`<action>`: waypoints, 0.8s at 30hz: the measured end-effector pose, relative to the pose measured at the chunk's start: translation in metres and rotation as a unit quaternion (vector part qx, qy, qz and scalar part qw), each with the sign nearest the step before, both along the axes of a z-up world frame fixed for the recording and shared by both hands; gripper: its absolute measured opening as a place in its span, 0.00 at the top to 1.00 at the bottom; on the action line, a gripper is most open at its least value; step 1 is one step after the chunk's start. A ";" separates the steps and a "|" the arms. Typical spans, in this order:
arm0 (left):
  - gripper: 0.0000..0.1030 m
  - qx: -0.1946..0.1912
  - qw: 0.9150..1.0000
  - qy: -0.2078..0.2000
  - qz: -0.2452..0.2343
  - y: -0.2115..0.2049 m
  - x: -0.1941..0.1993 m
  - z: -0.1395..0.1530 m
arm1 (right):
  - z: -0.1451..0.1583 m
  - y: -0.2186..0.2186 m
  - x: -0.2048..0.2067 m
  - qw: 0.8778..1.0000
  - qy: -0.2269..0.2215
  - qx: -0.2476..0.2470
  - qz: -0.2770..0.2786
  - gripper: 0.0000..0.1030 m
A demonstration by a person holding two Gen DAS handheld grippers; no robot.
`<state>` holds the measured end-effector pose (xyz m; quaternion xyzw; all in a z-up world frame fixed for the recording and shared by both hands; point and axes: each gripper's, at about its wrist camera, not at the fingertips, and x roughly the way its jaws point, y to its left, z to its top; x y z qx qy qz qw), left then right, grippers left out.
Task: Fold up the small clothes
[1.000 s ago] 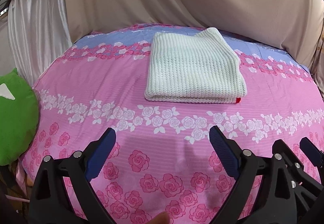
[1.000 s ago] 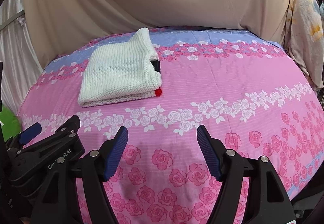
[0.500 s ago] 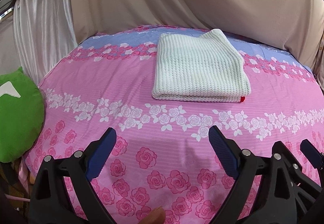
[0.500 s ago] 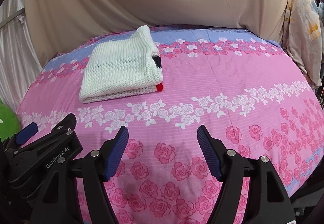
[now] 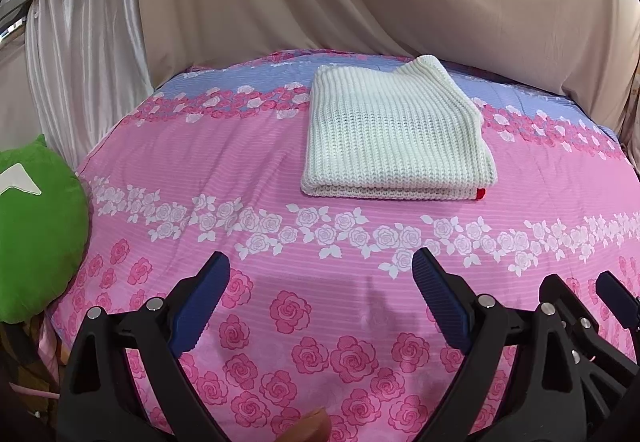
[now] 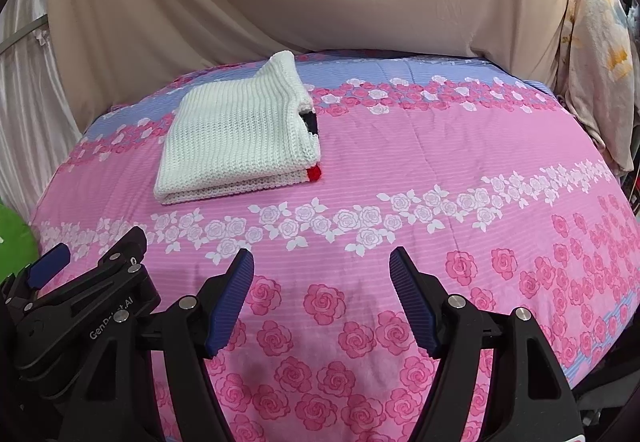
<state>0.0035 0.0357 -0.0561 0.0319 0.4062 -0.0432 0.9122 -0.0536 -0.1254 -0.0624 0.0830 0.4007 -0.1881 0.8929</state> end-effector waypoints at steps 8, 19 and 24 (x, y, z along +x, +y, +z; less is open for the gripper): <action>0.13 0.002 1.000 0.004 -0.003 0.001 0.003 -0.003 | -0.002 0.000 0.000 1.000 0.001 0.000 -0.002 0.33; 0.13 0.006 1.000 0.005 -0.004 0.001 0.006 -0.004 | -0.003 0.000 0.002 1.000 0.002 0.000 -0.001 0.33; 0.13 0.009 1.000 0.005 0.001 0.002 0.008 -0.006 | -0.003 -0.001 0.002 1.000 0.003 -0.002 -0.001 0.33</action>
